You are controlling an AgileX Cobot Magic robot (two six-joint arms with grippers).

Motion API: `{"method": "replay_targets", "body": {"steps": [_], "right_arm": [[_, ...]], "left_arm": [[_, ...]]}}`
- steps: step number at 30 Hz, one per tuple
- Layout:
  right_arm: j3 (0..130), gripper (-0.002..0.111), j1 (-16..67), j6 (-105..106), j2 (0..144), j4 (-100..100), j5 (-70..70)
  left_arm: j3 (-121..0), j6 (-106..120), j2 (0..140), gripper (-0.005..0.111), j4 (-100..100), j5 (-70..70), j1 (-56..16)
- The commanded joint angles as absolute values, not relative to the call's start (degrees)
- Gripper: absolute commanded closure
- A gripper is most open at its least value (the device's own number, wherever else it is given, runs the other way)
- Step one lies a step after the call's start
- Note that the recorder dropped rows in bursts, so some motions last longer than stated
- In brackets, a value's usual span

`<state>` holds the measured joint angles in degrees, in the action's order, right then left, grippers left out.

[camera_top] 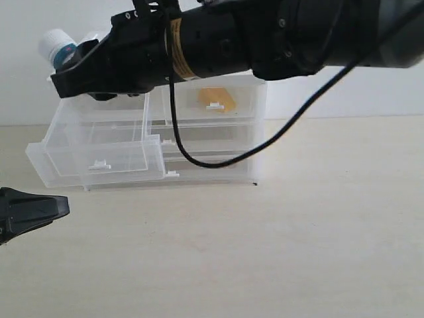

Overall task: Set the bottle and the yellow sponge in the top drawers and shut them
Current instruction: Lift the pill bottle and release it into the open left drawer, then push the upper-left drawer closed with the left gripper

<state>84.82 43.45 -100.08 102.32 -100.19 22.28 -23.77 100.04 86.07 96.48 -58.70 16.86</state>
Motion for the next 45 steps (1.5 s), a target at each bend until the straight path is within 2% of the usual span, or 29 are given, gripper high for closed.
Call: {"method": "replay_targets", "body": {"steps": [1,14,16,20,21,28,34,37,40,44,45], "right_arm": [[90.2,0.108,41.9,-102.5,108.2,-99.9,20.7],[93.0,0.106,41.7,-103.9,116.5,-99.9,16.5],[93.2,0.095,41.7,-105.2,116.5,-99.9,16.6],[93.2,0.058,41.7,-106.0,116.4,-99.9,17.5],[93.2,0.053,41.7,-106.0,116.4,-99.9,17.7],[93.2,0.053,41.7,-108.4,111.0,-99.9,21.4],[83.3,0.053,37.3,-110.5,102.1,-99.9,23.9],[73.8,0.053,29.9,-110.0,96.2,-99.9,26.9],[66.8,0.053,24.8,-108.3,91.1,-99.9,28.0],[63.0,0.053,23.9,-106.3,88.3,-99.9,27.8],[63.0,0.053,23.9,-106.3,88.3,-99.9,27.8]], "left_arm": [[-23.5,100.6,85.7,0.049,97.0,-58.9,17.1],[-23.5,100.6,85.7,0.049,97.0,-58.9,17.1],[-23.5,100.6,85.7,0.049,97.0,-58.9,17.1],[-23.5,100.6,85.7,0.049,97.0,-58.9,17.1],[-23.5,100.6,85.7,0.049,97.0,-58.9,17.1],[-23.5,100.7,85.7,0.049,96.8,-58.9,17.1],[-23.5,104.5,85.7,0.052,97.0,-65.4,16.6],[-23.5,107.8,85.7,0.067,97.5,-64.5,13.8],[-23.5,108.5,85.7,0.067,99.1,-64.6,8.9],[-25.3,105.7,85.5,0.067,99.9,-44.7,-1.4],[-25.8,104.8,85.4,0.067,99.9,-43.3,-2.7]]}}
